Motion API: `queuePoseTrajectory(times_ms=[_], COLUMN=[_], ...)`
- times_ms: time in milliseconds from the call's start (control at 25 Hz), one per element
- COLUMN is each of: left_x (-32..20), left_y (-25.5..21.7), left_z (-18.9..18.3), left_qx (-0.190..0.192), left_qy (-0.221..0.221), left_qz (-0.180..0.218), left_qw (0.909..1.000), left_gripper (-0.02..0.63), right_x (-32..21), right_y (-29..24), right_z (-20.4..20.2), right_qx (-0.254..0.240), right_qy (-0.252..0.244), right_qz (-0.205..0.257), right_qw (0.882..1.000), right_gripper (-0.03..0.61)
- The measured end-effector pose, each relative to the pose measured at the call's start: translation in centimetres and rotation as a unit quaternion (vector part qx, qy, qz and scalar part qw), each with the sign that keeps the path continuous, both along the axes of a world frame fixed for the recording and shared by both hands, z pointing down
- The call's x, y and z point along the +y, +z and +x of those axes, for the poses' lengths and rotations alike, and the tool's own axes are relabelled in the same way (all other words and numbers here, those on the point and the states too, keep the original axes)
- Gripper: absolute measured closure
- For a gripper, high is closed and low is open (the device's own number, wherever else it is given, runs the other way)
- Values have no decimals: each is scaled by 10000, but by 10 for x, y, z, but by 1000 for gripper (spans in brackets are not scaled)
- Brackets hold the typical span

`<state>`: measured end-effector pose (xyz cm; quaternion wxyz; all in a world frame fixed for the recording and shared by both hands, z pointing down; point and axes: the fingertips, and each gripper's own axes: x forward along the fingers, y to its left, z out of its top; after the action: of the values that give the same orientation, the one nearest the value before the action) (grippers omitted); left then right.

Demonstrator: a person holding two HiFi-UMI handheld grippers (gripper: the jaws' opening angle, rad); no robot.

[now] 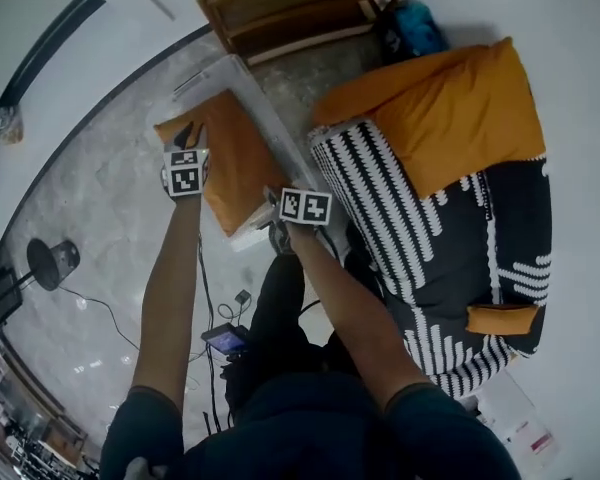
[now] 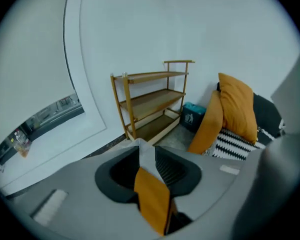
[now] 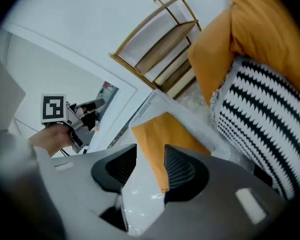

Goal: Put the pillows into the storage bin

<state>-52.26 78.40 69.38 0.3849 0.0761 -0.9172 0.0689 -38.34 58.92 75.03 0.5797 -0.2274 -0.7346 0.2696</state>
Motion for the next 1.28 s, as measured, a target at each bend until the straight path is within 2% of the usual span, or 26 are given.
queuePoseTrajectory(times_ms=[280,440,680,920,1160,1200,1280], left_x=[-106,-183,-290,-366,-441,-454,-481], left_y=[-105,-130,-120,-90,-40,-29,-3], left_z=[-31,-35,-30,-18,-3,1,9], left_qx=[-842,-1025,-766,-432,-91,-11,183], left_qy=[233,331,308,-74,-562,-694,-1056], left_qz=[552,854,1400,1988,2633,2783,3185], left_qw=[9946,9905,9867,9791,9630,9580,9418], left_gripper=[518,518,517,511,491,486,472], right_x=[-118,-211,-326,-405,-498,-513,-542], right_y=[-90,-132,-179,-207,-224,-224,-224], right_z=[-72,-105,-149,-180,-225,-234,-256], right_qx=[-1229,-1769,-2298,-2676,-2999,-3049,-3148], right_qy=[95,191,356,46,-399,-515,-801], right_qz=[368,645,927,1194,1751,1891,2195], right_qw=[9917,9819,9682,9561,9369,9320,9200], right_gripper=[422,422,421,420,419,419,402])
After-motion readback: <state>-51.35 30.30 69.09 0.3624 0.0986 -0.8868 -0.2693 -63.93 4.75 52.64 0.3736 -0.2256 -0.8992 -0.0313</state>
